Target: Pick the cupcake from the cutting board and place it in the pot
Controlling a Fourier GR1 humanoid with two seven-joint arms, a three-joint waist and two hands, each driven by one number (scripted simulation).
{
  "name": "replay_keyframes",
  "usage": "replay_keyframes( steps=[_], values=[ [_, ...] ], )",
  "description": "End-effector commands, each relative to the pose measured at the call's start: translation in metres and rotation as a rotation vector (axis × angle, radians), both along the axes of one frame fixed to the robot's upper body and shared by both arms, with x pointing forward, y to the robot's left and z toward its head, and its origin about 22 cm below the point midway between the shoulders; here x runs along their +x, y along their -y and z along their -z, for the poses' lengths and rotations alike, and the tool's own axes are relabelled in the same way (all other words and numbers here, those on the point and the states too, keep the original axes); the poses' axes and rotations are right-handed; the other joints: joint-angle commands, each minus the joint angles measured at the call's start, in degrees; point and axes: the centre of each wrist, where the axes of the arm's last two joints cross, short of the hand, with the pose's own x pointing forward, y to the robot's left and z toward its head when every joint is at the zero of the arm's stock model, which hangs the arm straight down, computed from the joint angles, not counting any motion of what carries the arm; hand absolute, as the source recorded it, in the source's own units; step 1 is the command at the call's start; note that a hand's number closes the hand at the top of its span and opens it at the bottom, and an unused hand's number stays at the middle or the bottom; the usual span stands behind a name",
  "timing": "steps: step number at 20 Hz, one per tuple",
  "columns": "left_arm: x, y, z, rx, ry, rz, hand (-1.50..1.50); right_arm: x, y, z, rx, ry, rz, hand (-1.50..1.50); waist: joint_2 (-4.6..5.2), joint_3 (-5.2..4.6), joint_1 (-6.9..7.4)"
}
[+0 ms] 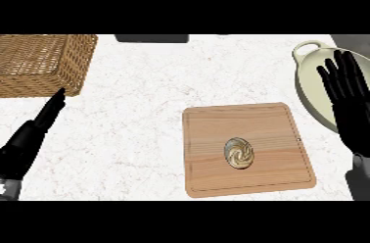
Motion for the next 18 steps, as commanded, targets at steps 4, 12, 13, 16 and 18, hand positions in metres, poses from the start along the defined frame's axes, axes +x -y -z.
replay_keyframes(
  steps=[4,12,13,16,18],
  values=[
    [0.007,0.032,0.031,-0.192,-0.170,0.037,0.00,-0.017,-0.056,0.048,-0.191,-0.251,0.034,1.50,0.69,1.37,0.04],
    [-0.009,0.048,0.065,-0.318,-0.306,0.021,0.00,-0.041,-0.074,0.054,-0.317,0.183,0.564,-1.50,-0.43,1.46,-3.08],
    [-0.011,0.054,0.066,-0.324,-0.308,0.046,0.00,-0.046,-0.097,0.047,-0.267,0.226,0.564,-1.50,-0.47,1.41,-1.99],
    [-0.004,0.060,0.066,-0.326,-0.312,0.051,0.00,-0.086,-0.134,0.056,-0.283,0.267,0.569,-1.50,-0.17,1.40,-1.41],
    [0.010,0.073,0.072,-0.337,-0.310,0.039,0.00,-0.105,-0.143,0.052,-0.329,0.170,0.543,-1.50,0.06,1.30,-1.48]
  ],
)
